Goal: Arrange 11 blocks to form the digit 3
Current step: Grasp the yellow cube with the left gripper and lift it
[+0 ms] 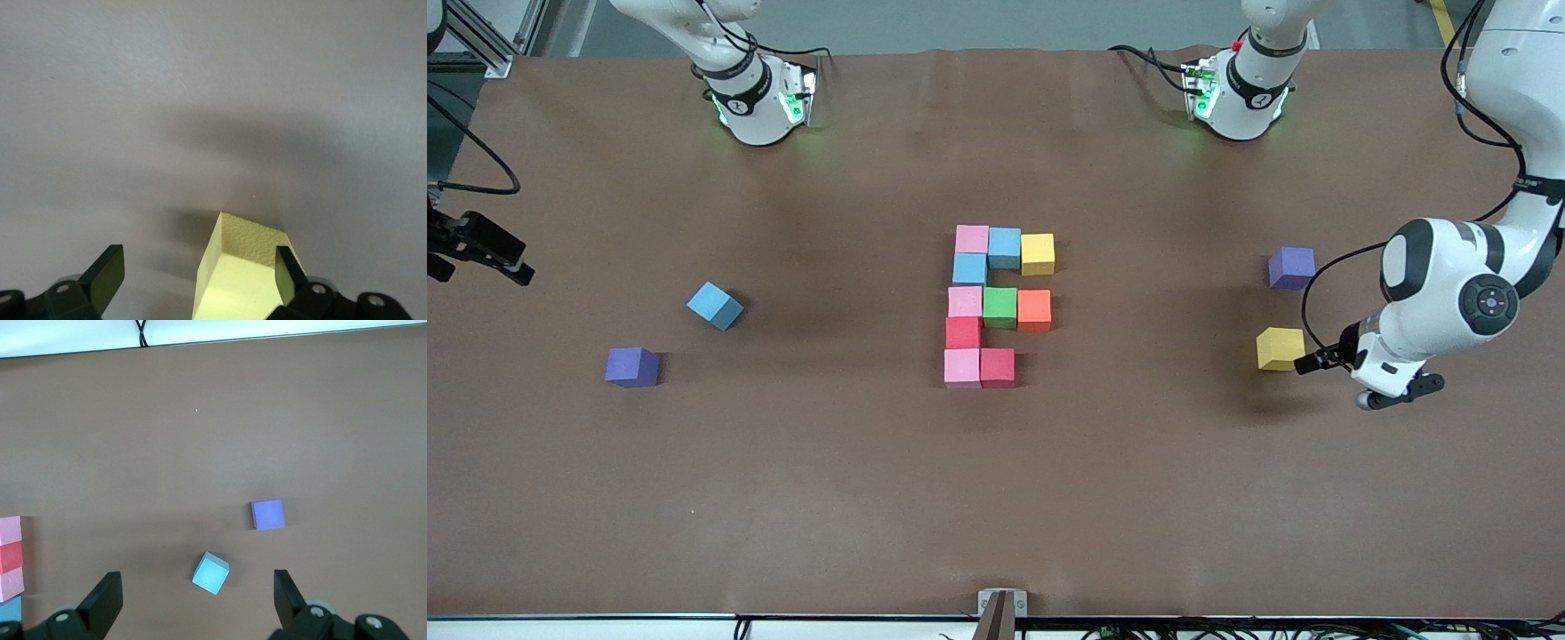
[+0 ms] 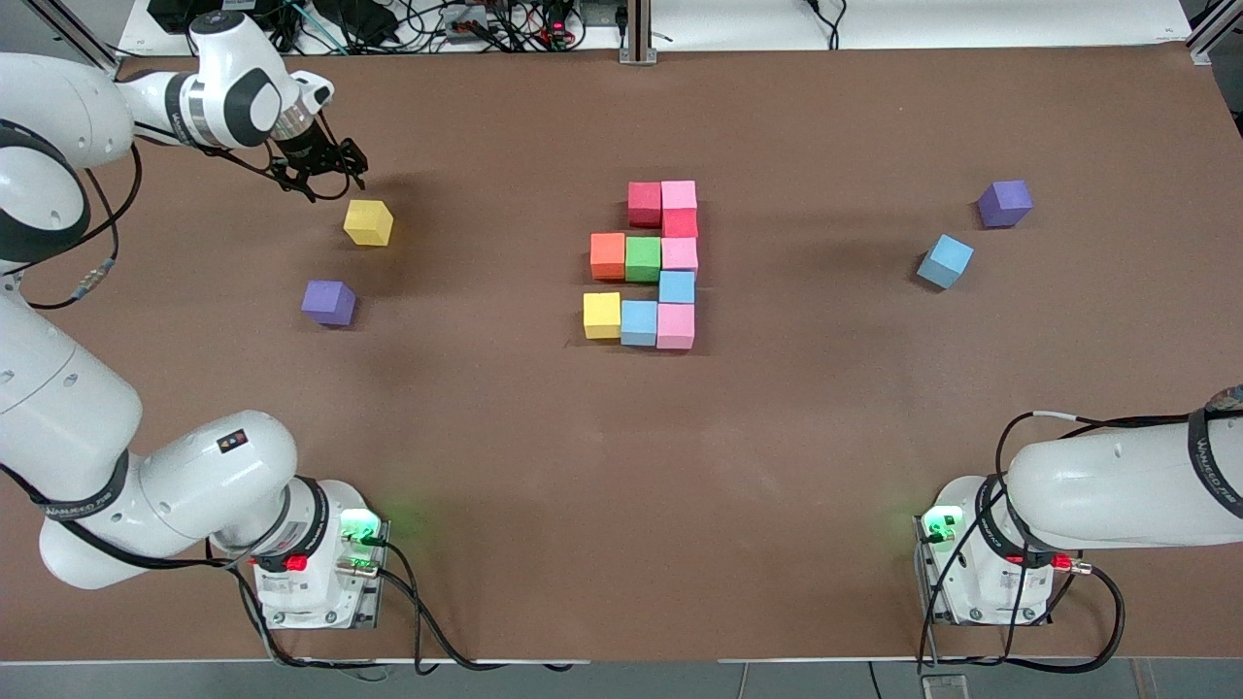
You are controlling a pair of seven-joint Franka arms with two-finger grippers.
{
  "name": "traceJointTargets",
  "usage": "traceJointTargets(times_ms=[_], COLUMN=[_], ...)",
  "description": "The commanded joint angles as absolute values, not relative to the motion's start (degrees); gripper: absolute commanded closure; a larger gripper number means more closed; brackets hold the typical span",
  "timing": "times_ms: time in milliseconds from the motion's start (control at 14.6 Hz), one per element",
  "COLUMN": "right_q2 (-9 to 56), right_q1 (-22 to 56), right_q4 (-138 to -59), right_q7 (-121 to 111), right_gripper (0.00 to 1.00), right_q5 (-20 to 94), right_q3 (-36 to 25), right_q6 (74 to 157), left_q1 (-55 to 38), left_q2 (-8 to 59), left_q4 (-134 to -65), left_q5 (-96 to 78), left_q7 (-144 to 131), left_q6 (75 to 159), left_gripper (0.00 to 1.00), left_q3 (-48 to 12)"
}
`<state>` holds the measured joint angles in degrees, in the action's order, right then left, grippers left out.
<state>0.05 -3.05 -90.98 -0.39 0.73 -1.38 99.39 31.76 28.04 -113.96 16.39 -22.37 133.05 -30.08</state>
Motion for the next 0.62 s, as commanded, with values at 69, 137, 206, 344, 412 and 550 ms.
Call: traceJointTargets(times_ms=[69, 137, 206, 344, 412, 550], right_q2=[-0.09, -0.09, -0.09, -0.09, -0.09, -0.09], right_q1=[-2.72, -2.72, -2.72, -2.72, -2.81, -2.81], right_q4=[-91.05, -91.05, -91.05, -91.05, -91.05, -91.05], right_q7=[-0.53, -0.53, -0.53, -0.53, -0.53, -0.53], right_gripper=[0.00, 0.00, 0.00, 0.00, 0.00, 0.00], right_q5=[0.18, 0.18, 0.18, 0.18, 0.18, 0.18], right_q3=[-1.49, -1.41, -1.49, -1.49, -1.49, -1.49], right_q6=[99.67, 99.67, 99.67, 99.67, 99.75, 99.76], left_q1=[32.43, 32.43, 32.34, 32.34, 32.34, 32.34], left_q2=[25.05, 24.87, 24.79, 24.79, 24.87, 25.48], left_q4=[-118.29, -118.91, -119.26, -119.88, -120.32, -120.85], left_q5=[16.79, 16.79, 16.79, 16.87, 17.05, 17.14], left_q7=[-21.09, -21.09, -21.09, -21.01, -21.01, -21.01], left_q6=[135.43, 135.61, 135.70, 135.88, 136.49, 138.33], left_gripper=[0.01, 0.01, 0.01, 0.01, 0.01, 0.01], left_q3=[-32.33, -32.52, -32.61, -32.78, -33.13, -33.13])
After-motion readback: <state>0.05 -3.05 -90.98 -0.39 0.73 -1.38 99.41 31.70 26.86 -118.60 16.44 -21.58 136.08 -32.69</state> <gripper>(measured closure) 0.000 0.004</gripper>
